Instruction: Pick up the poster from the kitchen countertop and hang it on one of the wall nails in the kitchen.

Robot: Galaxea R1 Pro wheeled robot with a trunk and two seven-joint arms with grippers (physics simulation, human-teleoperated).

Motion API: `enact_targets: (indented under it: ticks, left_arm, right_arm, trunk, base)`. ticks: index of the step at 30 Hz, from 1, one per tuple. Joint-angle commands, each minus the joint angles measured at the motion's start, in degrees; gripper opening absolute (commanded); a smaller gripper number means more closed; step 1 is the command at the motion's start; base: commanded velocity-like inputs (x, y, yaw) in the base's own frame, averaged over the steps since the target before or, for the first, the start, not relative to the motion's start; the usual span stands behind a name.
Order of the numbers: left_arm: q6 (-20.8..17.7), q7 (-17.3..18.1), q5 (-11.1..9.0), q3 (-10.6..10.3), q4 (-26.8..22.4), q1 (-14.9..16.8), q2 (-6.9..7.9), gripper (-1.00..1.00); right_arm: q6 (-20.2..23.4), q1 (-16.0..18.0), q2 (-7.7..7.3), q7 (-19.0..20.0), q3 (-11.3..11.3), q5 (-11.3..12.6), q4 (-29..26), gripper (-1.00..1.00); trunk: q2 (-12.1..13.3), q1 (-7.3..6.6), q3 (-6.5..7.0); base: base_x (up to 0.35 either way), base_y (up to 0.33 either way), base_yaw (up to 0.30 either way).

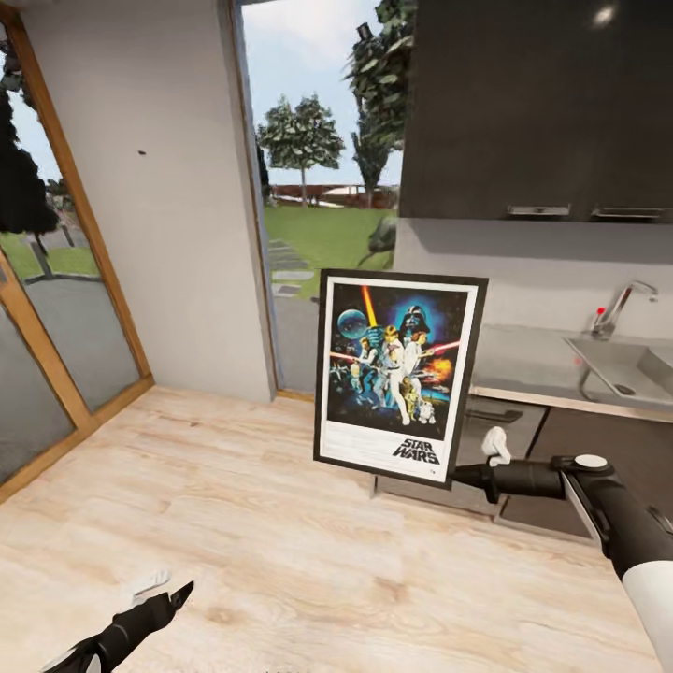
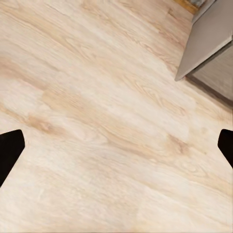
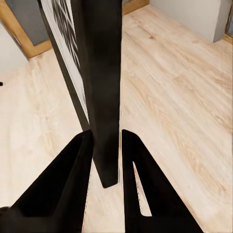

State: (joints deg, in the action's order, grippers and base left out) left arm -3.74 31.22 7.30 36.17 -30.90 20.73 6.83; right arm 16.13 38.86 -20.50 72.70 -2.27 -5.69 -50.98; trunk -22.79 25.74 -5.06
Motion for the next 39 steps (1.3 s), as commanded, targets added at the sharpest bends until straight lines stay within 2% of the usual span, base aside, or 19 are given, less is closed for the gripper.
enact_targets:
  ticks: [1, 10, 39]
  left_arm:
    - [-0.3, 0.5, 0.5, 0.5, 0.0, 0.1, -0.06, 1.00]
    - [-0.4, 0.5, 0.5, 0.4, 0.0, 0.1, -0.06, 1.00]
    - [-0.4, 0.5, 0.5, 0.4, 0.0, 0.1, -0.06, 1.00]
  right_arm:
    - [0.7, 0.0, 0.03, 0.4, -0.2, -0.3, -0.2, -1.00]
    - [0.8, -0.3, 0.03, 0.4, -0.2, -0.3, -0.6, -1.00]
    - [0.8, -0.3, 0.03, 0.3, -0.2, -0.3, -0.5, -1.00]
  trunk:
    - [-0.1, 0.04, -0.13]
    - [-0.1, 0.04, -0.13]
    - [-0.1, 0.04, -0.13]
  base:
    - [0.065, 0.290, 0.292]
    - [0.177, 0.258, 0.202]
    - [0.212, 0.245, 0.006]
